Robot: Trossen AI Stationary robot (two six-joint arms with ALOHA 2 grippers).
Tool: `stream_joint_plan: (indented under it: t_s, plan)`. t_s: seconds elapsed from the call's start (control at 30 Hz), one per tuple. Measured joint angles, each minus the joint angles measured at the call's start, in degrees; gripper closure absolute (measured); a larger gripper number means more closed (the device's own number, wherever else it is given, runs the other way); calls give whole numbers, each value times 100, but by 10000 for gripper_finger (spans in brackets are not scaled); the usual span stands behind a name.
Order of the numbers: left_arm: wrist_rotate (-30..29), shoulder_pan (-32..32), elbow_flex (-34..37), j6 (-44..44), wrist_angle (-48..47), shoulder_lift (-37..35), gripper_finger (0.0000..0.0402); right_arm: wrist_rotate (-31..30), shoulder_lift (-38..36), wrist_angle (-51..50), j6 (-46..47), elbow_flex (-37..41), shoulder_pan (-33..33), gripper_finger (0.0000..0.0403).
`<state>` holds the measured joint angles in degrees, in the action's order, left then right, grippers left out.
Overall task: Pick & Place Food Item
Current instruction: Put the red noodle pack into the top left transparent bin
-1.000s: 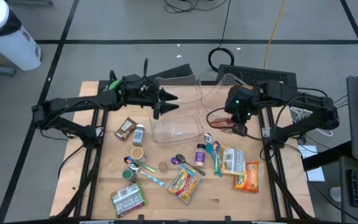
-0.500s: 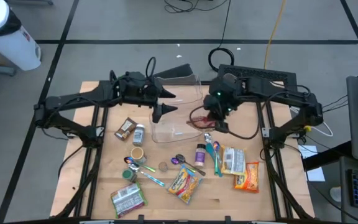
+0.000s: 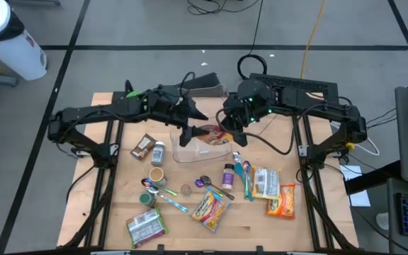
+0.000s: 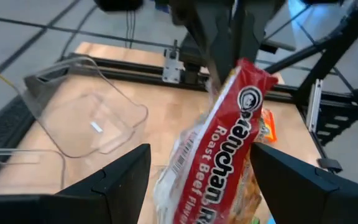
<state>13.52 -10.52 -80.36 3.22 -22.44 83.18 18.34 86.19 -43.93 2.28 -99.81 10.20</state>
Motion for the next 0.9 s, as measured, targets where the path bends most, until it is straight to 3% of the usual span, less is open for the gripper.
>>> stream_joint_plan:
  t_s: [0.23,0.47,0.7,0.9]
  plan:
    - [-3,126,0,-5,37,24,117,-6,-2,121,-8,0,0,403]
    - [299,129,0,335,703,22,117,-13,-2,123,-10,0,0,403]
    - [105,129,0,339,652,22,118,-10,-2,238,3,0,0,403]
    - [-175,129,0,444,584,22,172,-7,-2,239,3,0,0,403]
